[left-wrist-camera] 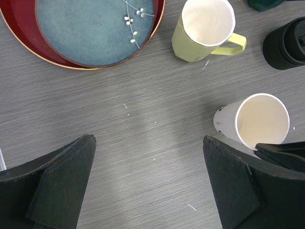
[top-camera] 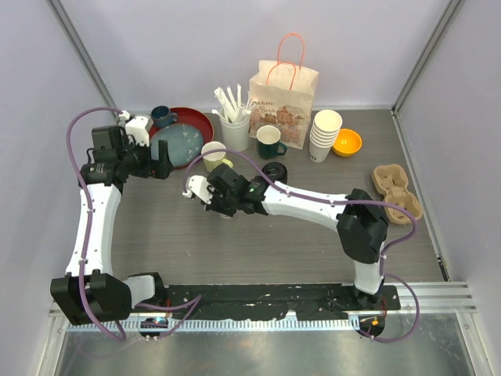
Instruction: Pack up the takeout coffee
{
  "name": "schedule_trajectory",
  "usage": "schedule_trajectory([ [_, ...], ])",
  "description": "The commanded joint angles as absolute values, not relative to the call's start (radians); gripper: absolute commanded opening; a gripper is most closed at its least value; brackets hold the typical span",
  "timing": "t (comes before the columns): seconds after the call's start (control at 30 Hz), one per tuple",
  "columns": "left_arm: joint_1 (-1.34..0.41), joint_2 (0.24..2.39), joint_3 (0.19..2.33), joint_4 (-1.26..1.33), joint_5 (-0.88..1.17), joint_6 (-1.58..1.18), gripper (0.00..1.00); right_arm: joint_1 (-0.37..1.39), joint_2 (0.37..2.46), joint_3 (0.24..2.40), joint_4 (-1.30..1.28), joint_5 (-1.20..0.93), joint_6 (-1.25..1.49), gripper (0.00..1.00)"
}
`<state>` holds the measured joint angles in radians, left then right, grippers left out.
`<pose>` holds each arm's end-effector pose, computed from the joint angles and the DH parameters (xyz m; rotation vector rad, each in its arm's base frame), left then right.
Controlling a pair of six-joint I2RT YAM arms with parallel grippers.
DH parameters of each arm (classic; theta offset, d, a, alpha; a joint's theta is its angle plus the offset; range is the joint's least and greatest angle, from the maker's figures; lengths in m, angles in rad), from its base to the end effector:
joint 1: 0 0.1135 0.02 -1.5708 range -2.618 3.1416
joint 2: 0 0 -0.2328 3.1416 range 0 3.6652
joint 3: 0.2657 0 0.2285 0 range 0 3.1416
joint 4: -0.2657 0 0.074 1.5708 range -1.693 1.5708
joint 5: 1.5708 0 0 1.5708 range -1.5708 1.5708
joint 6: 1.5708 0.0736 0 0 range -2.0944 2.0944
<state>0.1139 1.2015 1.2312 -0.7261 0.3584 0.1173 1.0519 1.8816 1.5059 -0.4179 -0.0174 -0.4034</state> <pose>0.2654 0.0044 0.3054 0.1919 2.2214 -0.2800 0.2081 0.3669 0.2048 -1.5957 1.7787 0.3314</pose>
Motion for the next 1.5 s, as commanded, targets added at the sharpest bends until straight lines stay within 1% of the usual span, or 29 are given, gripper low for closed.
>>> schedule_trajectory([
  [0.0,0.121,1.189,1.232,-0.696,0.391,0.133,1.00,1.054,1.907,1.577,-0.383,-0.020,-0.410,0.01],
  [0.1,0.121,1.190,1.235,-0.699,0.396,0.136,1.00,1.054,1.939,1.626,-0.429,-0.015,-0.419,0.01],
  [0.2,0.120,1.189,1.238,-0.700,0.402,0.140,1.00,1.052,1.957,1.657,-0.459,-0.014,-0.419,0.25],
  [0.23,0.120,1.192,1.238,-0.703,0.402,0.140,1.00,1.052,1.954,1.666,-0.465,-0.017,-0.417,0.37],
  [0.27,0.121,1.193,1.238,-0.701,0.408,0.141,1.00,1.054,1.950,1.686,-0.478,-0.021,-0.414,0.43],
  [0.3,0.121,1.193,1.238,-0.703,0.411,0.140,1.00,1.054,1.944,1.698,-0.486,-0.023,-0.410,0.51],
  [0.37,0.121,1.198,1.239,-0.701,0.414,0.143,1.00,1.054,1.913,1.747,-0.517,-0.032,-0.400,0.59],
  [0.4,0.121,1.201,1.239,-0.703,0.419,0.143,1.00,1.054,1.901,1.765,-0.529,-0.034,-0.396,0.64],
  [0.47,0.120,1.203,1.241,-0.707,0.422,0.144,1.00,1.051,1.849,1.817,-0.561,-0.022,-0.391,0.69],
  [0.5,0.121,1.203,1.243,-0.709,0.426,0.147,1.00,1.037,1.829,1.833,-0.572,0.036,-0.388,0.73],
  [0.57,0.121,1.198,1.244,-0.716,0.429,0.155,1.00,1.008,1.778,1.871,-0.607,0.102,-0.374,0.74],
  [0.6,0.121,1.198,1.246,-0.719,0.430,0.158,1.00,0.979,1.763,1.878,-0.621,0.173,-0.370,0.76],
  [0.67,0.120,1.197,1.246,-0.726,0.431,0.166,1.00,0.857,1.741,1.885,-0.667,0.207,-0.332,0.76],
  [0.7,0.120,1.200,1.246,-0.729,0.431,0.167,1.00,0.806,1.732,1.894,-0.687,0.198,-0.312,0.74],
  [0.73,0.123,1.201,1.246,-0.732,0.433,0.170,1.00,0.704,1.730,1.904,-0.708,0.181,-0.292,0.73],
  [0.8,0.120,1.207,1.247,-0.741,0.434,0.173,1.00,0.623,1.732,1.931,-0.764,0.182,-0.255,0.70],
  [0.83,0.120,1.209,1.249,-0.742,0.433,0.175,1.00,0.554,1.729,1.934,-0.778,0.199,-0.250,0.70],
  [0.87,0.120,1.212,1.249,-0.749,0.428,0.173,1.00,0.529,1.729,1.943,-0.794,0.204,-0.245,0.69],
  [0.93,0.120,1.223,1.253,-0.749,0.423,0.167,1.00,0.474,1.739,1.948,-0.801,0.204,-0.239,0.66],
  [0.97,0.121,1.226,1.253,-0.749,0.425,0.166,1.00,0.428,1.749,1.960,-0.808,0.204,-0.236,0.63],
  [1.0,0.120,1.230,1.253,-0.747,0.426,0.160,1.00,0.408,1.761,1.968,-0.813,0.206,-0.230,0.55],
  [1.07,0.120,1.235,1.252,-0.747,0.436,0.155,1.00,0.341,1.808,1.997,-0.828,0.219,-0.221,0.52],
  [1.1,0.121,1.236,1.252,-0.746,0.436,0.156,1.00,0.325,1.824,2.012,-0.837,0.207,-0.219,0.50],
  [1.17,0.120,1.243,1.250,-0.744,0.426,0.155,1.00,0.293,1.870,2.045,-0.854,0.166,-0.219,0.50],
  [1.33,0.120,1.255,1.247,-0.738,0.416,0.158,1.00,0.290,1.908,2.079,-0.856,0.087,-0.238,0.50],
  [1.43,0.121,1.264,1.247,-0.738,0.414,0.158,1.00,0.287,1.939,2.097,-0.853,0.129,-0.261,0.47],
  [1.47,0.121,1.266,1.247,-0.736,0.413,0.156,1.00,0.285,1.954,2.109,-0.859,0.136,-0.267,0.43],
])
